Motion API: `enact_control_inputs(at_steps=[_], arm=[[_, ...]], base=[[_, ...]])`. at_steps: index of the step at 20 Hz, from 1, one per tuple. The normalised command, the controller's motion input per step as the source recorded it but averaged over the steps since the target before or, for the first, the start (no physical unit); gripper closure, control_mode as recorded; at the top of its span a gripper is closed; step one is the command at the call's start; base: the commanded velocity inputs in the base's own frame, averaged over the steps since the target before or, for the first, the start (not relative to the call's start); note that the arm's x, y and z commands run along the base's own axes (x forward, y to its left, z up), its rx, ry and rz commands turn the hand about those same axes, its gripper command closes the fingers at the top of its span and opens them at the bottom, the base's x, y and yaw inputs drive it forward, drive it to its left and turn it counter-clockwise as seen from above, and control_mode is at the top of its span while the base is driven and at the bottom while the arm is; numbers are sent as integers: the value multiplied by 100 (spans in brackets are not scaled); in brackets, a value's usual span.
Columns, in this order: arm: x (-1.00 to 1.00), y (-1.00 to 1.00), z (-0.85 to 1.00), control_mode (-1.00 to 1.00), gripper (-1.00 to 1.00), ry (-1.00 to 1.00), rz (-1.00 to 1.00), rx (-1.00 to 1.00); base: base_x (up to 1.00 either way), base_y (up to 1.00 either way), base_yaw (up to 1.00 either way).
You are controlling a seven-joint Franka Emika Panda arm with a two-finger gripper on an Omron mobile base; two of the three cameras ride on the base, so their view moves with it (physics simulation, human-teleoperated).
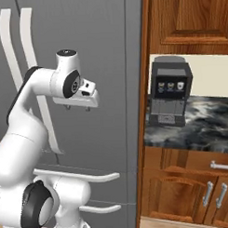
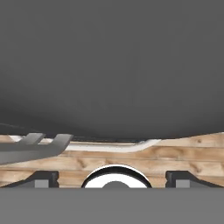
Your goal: Retrieve a lemon from the fridge and place it on the cutting board with the fish.
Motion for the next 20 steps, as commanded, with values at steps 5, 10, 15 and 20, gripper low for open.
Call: enact_control_inputs(at_steps=[5,10,15,20], arm=[[0,0,0,100,-100,0,0,0],[0,0,0,100,-100,0,0,0],[0,0,0,100,-100,0,0,0],[0,0,0,100,-100,0,0,0]], base=[[-40,43,-5],[-39,40,-5],[-35,41,-5],[-13,54,-2]])
